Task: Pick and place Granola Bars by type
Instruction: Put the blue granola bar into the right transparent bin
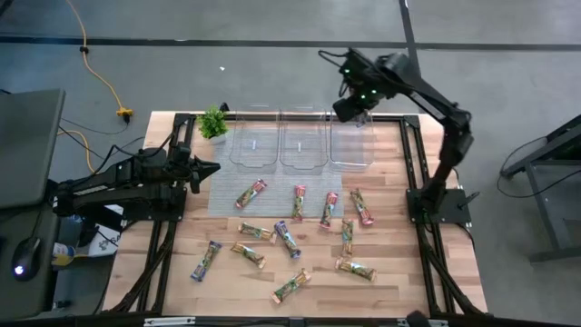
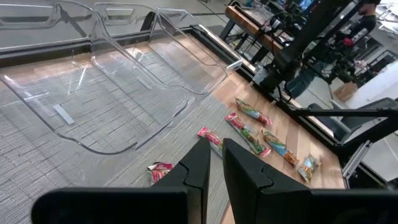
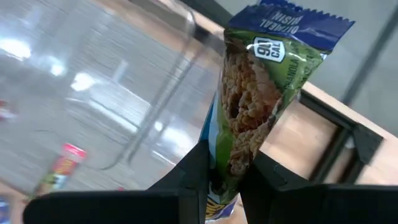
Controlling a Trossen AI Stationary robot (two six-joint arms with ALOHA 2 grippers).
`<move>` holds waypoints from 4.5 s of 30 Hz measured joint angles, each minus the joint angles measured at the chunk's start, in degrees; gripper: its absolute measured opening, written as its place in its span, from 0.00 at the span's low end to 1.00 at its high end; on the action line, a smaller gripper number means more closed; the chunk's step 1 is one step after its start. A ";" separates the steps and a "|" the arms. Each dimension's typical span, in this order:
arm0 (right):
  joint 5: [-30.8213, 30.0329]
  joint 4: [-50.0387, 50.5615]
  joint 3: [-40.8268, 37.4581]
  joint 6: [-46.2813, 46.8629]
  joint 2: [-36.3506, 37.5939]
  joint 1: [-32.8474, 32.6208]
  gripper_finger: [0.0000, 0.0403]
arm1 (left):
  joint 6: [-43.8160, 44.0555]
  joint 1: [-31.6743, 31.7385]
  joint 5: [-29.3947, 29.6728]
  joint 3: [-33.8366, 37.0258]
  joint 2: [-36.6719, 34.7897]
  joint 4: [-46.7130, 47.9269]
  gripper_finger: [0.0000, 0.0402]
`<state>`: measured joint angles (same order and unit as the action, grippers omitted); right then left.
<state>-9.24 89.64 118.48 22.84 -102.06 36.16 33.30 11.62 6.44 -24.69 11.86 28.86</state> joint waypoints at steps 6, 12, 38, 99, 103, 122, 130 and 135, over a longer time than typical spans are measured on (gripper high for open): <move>-1.44 -0.73 -3.52 -1.30 -2.08 2.36 0.15 | 0.09 0.00 0.02 0.00 0.00 0.04 0.10; 1.82 -3.77 -13.85 -0.48 -1.75 5.66 0.15 | 0.07 0.00 0.11 0.00 0.00 1.58 0.10; 12.85 -27.22 -39.19 -3.01 -1.43 7.39 0.32 | 0.04 0.00 0.11 0.00 0.00 2.67 0.10; 18.43 -52.78 -26.52 40.16 -18.82 -47.29 0.50 | -0.37 -0.02 -7.16 0.00 0.00 4.66 0.10; 18.63 -52.59 -26.52 40.07 -18.82 -45.92 0.51 | -0.98 -0.02 -7.37 0.00 0.00 5.45 0.10; 25.01 -59.52 -26.27 39.54 -25.39 -45.13 0.51 | -1.99 0.00 -6.87 0.00 0.00 5.63 0.27; 25.11 -61.58 -26.41 41.76 -25.81 -46.02 0.51 | -1.99 0.00 -6.00 0.00 0.00 5.66 0.28; 21.76 -61.17 -26.32 41.43 -25.89 -47.36 0.51 | -1.99 0.00 -5.83 0.00 0.00 5.73 0.28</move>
<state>12.53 28.47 92.16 64.27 -127.94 -11.20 31.31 11.62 0.60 -24.69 11.86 34.59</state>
